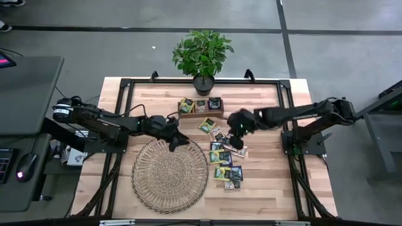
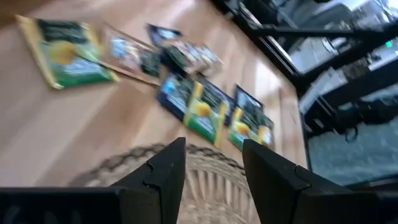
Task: Pick & Place Tea
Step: Put the yellow tea bag into the left section of the wooden organizer
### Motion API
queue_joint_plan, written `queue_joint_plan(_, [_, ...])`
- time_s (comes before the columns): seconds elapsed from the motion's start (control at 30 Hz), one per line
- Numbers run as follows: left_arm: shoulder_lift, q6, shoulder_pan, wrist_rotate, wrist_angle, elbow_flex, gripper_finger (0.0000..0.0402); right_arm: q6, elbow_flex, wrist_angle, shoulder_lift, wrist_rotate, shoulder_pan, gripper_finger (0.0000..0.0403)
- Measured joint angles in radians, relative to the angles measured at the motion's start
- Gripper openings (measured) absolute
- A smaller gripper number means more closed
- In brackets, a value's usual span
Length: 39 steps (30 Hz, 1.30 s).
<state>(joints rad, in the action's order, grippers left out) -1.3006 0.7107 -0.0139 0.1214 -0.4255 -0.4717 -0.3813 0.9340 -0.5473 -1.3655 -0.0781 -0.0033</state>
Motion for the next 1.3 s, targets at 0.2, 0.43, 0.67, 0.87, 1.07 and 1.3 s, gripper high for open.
queue_joint_plan(0.2, [0.000,0.003,-0.116,-0.038,-0.038,0.000,0.0158,-0.445,0.000,-0.052,0.000,-0.140,0.242,0.0003])
queue_joint_plan(0.43, [-0.066,-0.042,-0.222,-0.061,-0.036,-0.053,0.0155,-1.042,0.000,-0.078,-0.013,-0.341,0.535,0.0002])
queue_joint_plan(0.67, [-0.250,-0.176,-0.290,-0.051,-0.034,-0.217,0.0101,-1.355,0.000,-0.063,-0.121,-0.298,0.647,0.0001])
queue_joint_plan(0.87, [-0.382,-0.185,-0.294,-0.022,0.007,-0.351,0.0026,-1.406,0.000,0.059,-0.223,-0.236,0.645,0.0001])
queue_joint_plan(1.07, [-0.466,-0.183,-0.294,-0.002,0.039,-0.467,0.0008,-1.443,0.000,0.111,-0.273,-0.230,0.645,0.0000])
queue_joint_plan(1.3, [-0.579,-0.166,-0.287,0.006,0.059,-0.600,0.0001,-1.441,0.000,0.111,-0.275,-0.246,0.643,0.0002])
